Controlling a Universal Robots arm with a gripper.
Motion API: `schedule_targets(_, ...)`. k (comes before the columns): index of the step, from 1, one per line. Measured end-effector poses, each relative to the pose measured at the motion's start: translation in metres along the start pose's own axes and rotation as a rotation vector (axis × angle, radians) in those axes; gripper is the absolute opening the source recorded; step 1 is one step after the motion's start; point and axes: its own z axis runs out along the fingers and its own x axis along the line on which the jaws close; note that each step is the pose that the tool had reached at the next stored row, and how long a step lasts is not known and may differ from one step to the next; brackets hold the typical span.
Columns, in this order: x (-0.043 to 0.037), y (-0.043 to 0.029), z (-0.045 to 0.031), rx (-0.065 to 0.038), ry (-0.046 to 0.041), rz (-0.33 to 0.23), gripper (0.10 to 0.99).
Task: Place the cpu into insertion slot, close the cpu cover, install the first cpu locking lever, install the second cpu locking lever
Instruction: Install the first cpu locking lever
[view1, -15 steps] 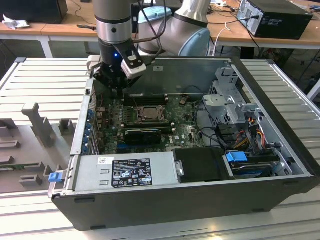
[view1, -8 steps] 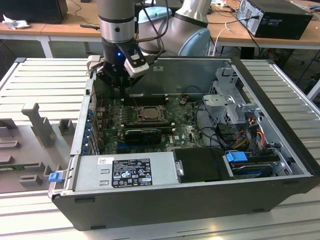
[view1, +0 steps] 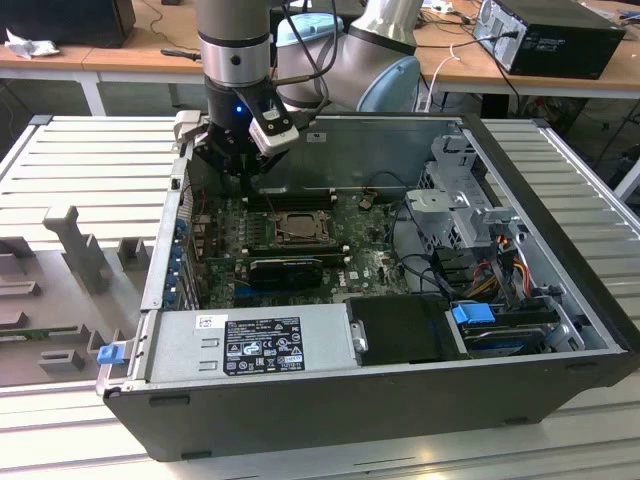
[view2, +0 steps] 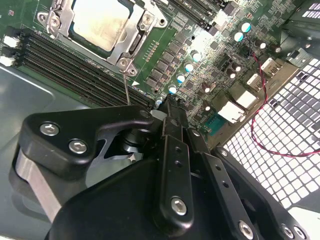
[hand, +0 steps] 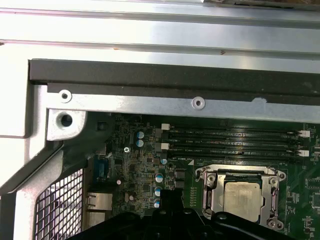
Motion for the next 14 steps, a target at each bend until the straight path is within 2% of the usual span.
schedule_targets(6, -0.0004, 0.0000, 0.0001, 0.000, -0.0001, 0.000, 0.106)
schedule_targets(11, -0.0054, 0.0001, 0.0001, 0.000, -0.0001, 0.003, 0.106)
schedule_targets(14, -0.0057, 0.0041, 0.0002, 0.000, -0.0002, 0.008, 0.106)
